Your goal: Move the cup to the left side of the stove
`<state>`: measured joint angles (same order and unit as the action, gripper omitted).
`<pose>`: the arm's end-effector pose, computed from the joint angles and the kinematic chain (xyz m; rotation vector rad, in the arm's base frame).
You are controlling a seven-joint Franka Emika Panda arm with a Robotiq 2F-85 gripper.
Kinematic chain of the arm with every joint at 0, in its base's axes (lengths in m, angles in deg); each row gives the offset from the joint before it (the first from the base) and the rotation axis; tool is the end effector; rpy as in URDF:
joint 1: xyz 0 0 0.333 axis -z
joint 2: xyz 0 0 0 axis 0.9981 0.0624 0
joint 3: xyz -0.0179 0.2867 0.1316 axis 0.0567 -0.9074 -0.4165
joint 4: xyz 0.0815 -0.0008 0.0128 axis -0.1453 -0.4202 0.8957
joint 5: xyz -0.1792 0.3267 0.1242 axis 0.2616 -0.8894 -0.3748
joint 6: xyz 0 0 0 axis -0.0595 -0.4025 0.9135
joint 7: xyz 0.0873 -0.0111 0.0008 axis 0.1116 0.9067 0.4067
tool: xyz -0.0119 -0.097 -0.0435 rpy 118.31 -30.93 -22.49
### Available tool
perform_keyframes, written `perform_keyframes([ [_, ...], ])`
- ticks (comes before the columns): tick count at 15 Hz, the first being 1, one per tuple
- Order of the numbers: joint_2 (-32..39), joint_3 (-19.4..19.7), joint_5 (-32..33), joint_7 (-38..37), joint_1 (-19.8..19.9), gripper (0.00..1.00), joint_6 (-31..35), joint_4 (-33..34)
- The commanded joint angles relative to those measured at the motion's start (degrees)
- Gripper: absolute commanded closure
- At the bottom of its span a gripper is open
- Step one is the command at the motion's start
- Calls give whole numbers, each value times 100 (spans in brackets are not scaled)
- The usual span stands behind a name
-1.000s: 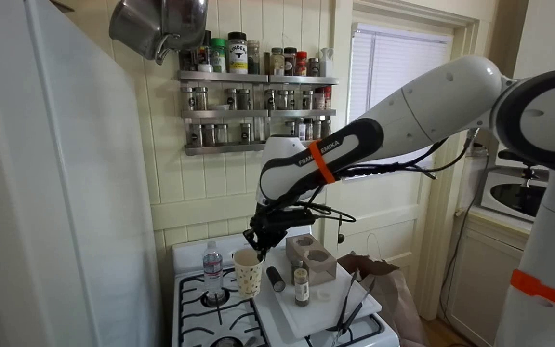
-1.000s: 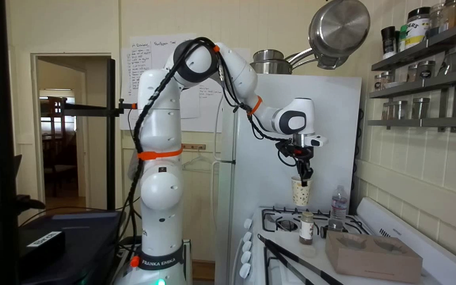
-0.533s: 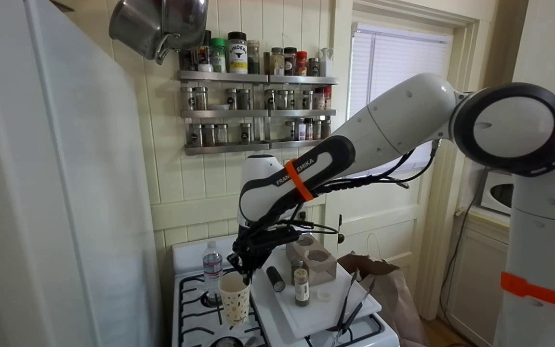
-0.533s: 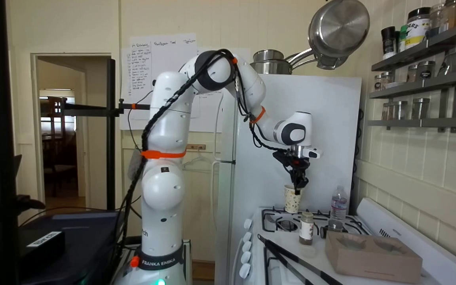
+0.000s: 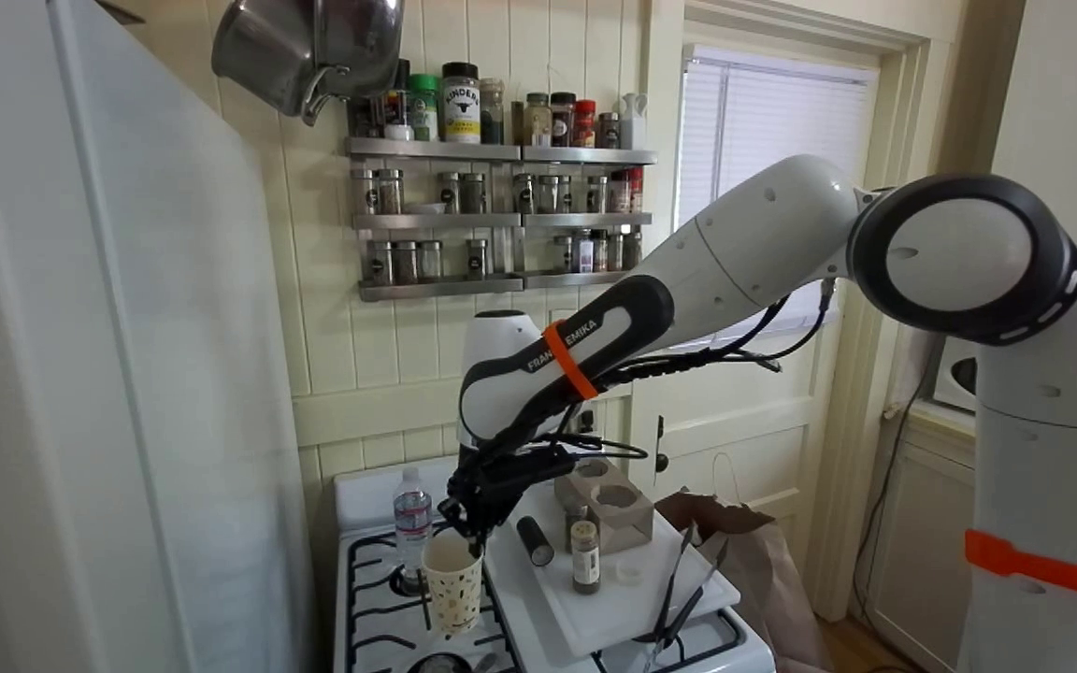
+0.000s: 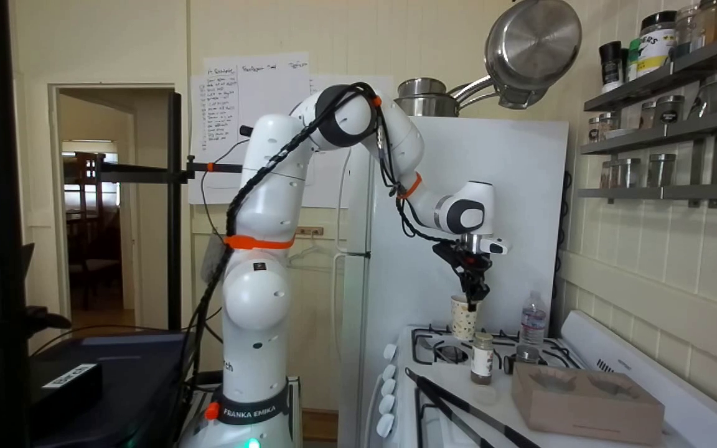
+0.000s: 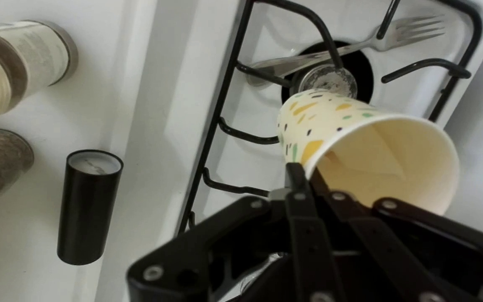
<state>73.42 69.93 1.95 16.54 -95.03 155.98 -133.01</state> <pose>0.5434 0.1844 0.3598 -3.0473 0.0158 -0.1075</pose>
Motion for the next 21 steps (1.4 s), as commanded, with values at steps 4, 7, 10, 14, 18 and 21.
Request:
perform_keyframes([
  [4, 738, 89, 211, -311, -297, 99, 467, 429],
  [7, 680, 62, 148, -296, -380, 99, 488, 469],
  [10, 526, 8, -17, -279, -415, 99, 507, 347],
  [14, 363, -76, -389, -104, -379, 99, 822, 253],
  [18, 247, -43, -374, -247, -422, 99, 892, 194],
  [21, 129, 52, -19, -568, -503, 99, 737, 86],
])
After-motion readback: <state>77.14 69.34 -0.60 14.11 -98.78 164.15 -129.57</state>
